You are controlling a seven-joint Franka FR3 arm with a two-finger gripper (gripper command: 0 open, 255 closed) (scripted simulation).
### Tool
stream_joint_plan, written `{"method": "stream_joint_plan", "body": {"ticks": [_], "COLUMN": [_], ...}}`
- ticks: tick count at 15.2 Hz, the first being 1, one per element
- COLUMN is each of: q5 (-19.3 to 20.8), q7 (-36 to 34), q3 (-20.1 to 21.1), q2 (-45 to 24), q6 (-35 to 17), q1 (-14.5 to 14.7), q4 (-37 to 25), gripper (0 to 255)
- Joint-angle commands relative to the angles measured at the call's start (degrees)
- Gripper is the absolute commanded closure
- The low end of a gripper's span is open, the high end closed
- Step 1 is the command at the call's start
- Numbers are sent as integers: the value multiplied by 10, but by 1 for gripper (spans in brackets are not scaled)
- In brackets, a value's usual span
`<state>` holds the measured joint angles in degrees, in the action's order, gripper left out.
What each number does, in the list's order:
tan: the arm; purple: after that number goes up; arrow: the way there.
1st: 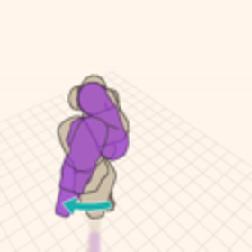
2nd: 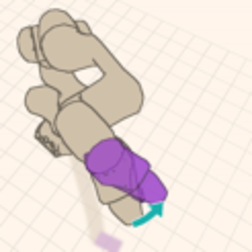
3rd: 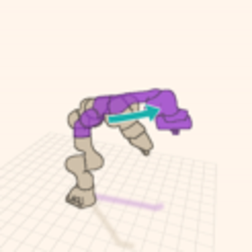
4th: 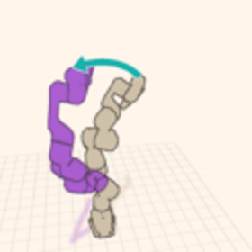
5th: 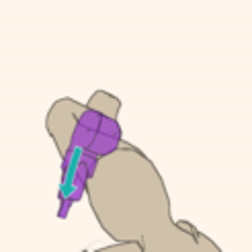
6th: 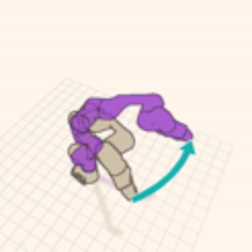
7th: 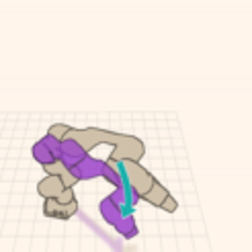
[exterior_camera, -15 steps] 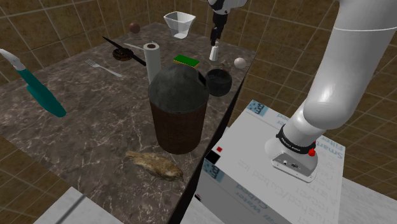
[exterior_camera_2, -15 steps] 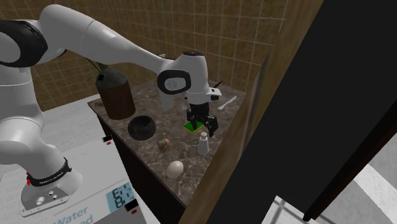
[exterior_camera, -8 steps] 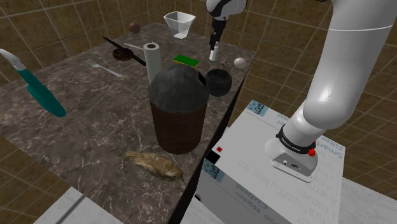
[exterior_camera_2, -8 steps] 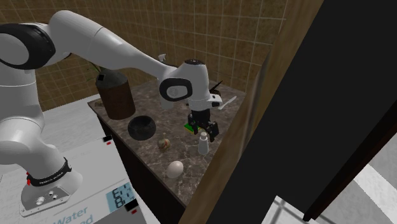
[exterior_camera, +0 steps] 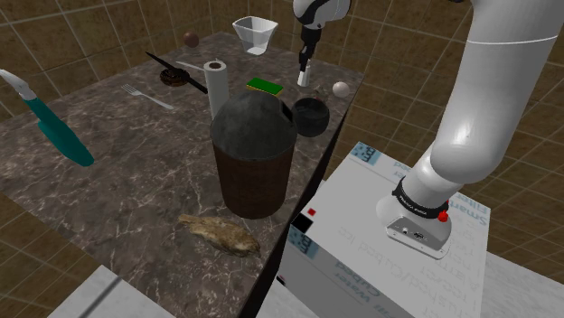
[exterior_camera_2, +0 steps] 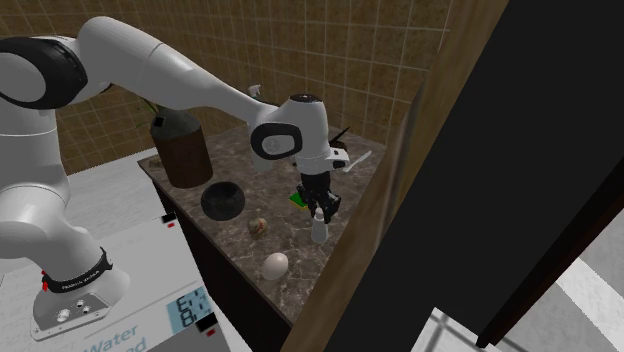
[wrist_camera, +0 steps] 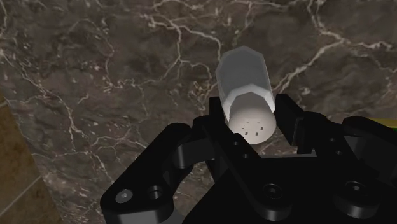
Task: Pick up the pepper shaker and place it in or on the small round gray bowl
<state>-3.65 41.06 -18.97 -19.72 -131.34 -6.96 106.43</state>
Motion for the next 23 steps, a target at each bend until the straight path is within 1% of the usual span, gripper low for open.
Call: {"method": "stream_joint_plan", "body": {"ticks": [1,7,23], "q5": [0,0,19], "q7": [0,0,-8], "q3": [0,0,-8], "q2": [0,0,48], "q6": [0,0,108], "q1": [0,0,6], "q4": [0,0,-62], "gripper": [255,255,255]}}
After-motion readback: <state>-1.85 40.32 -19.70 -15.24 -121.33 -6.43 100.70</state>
